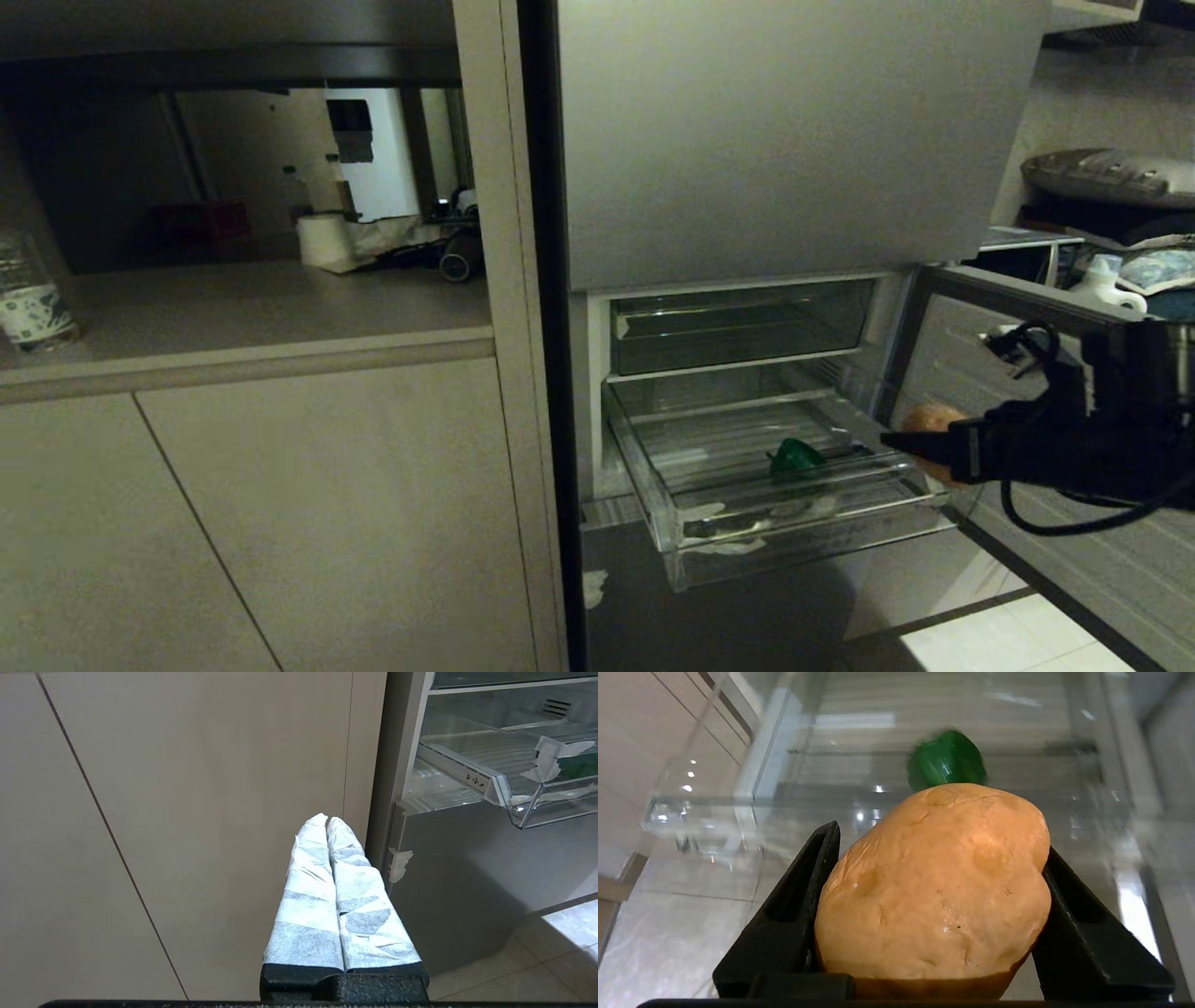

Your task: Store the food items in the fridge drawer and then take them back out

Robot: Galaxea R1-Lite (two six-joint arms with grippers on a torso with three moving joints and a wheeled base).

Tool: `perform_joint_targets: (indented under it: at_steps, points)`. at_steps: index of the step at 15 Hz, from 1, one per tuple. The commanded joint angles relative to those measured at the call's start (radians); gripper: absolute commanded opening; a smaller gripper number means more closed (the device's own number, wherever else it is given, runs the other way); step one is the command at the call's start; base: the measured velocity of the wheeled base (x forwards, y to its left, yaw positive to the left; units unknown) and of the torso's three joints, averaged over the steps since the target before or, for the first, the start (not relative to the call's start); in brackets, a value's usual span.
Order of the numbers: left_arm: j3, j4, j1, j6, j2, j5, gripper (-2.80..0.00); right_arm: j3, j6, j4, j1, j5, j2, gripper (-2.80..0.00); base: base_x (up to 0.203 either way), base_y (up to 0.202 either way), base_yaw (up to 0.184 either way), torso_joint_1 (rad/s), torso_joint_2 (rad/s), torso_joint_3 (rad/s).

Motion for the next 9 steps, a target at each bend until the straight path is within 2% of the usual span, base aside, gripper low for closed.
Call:
perform_joint_targets:
  at_steps: [1, 5, 9]
  points:
    - [0.000, 0.000, 0.000, 0.000, 0.002, 0.000, -2.80, -0.109, 0.004, -0.002, 0.017, -0.019, 0.174, -2.80, 0.000, 0.000, 0.000, 0.000, 0.00, 0.000]
    - [0.000, 0.000, 0.000, 0.000, 0.002, 0.000, -2.80, -0.320, 0.048, -0.002, 0.021, -0.044, 0.364, -2.80, 0.000, 0.000, 0.000, 0.000, 0.00, 0.000]
    - [0.000, 0.000, 0.000, 0.000, 0.002, 0.000, -2.80, -0.478, 0.062, -0.002, 0.028, -0.072, 0.502, -2.80, 0.000, 0.000, 0.000, 0.000, 0.00, 0.000]
